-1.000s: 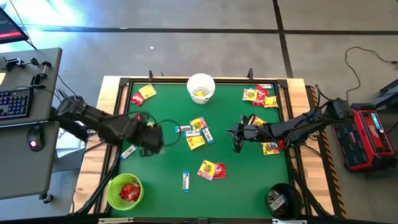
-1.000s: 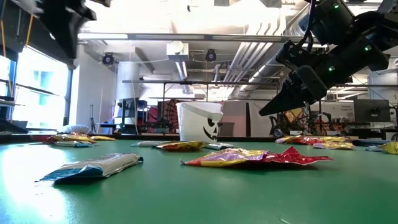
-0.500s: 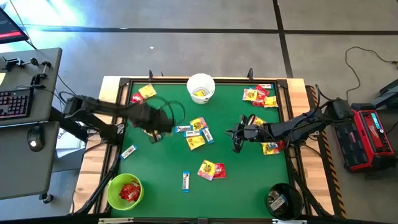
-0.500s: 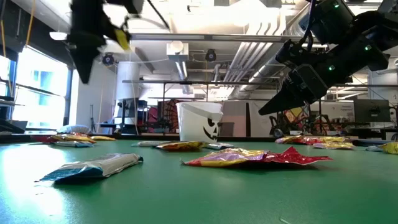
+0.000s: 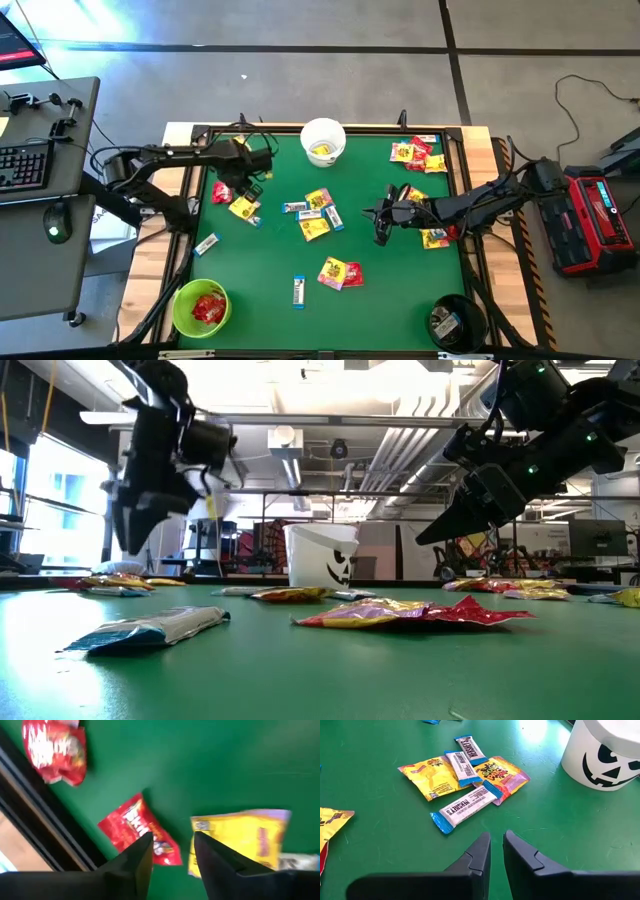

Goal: Sort candy by brand, put in halloween buckets
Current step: Put the red candy into the green bucket

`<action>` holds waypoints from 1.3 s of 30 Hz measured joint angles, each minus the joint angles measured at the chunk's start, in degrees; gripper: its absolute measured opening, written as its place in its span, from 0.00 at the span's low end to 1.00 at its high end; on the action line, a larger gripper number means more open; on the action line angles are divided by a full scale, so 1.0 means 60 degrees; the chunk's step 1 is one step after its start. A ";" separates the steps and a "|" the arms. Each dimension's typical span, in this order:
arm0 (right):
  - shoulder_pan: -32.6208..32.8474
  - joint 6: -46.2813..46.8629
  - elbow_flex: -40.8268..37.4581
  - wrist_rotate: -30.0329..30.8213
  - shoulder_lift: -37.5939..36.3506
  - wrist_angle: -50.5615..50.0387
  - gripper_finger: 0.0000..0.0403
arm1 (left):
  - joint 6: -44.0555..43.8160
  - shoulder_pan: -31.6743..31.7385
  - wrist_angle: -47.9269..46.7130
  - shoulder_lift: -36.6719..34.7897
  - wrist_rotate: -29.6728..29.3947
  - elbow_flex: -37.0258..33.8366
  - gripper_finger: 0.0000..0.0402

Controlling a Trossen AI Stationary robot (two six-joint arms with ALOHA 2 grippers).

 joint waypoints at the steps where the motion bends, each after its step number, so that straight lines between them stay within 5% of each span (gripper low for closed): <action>1: 0.0000 0.0000 0.0000 0.0000 0.0000 -0.0002 0.10 | -0.0074 0.0088 -0.0003 0.0000 -0.0008 -0.0125 0.36; 28: 0.0000 0.0000 0.0000 0.0007 0.0004 -0.0124 0.10 | 0.0120 0.0342 0.1505 0.0000 0.0608 -0.2131 0.40; 39: 0.0002 -0.0071 0.0000 0.0007 0.0004 -0.0155 0.10 | 0.0363 0.0331 0.1457 0.0000 0.0576 -0.2174 0.20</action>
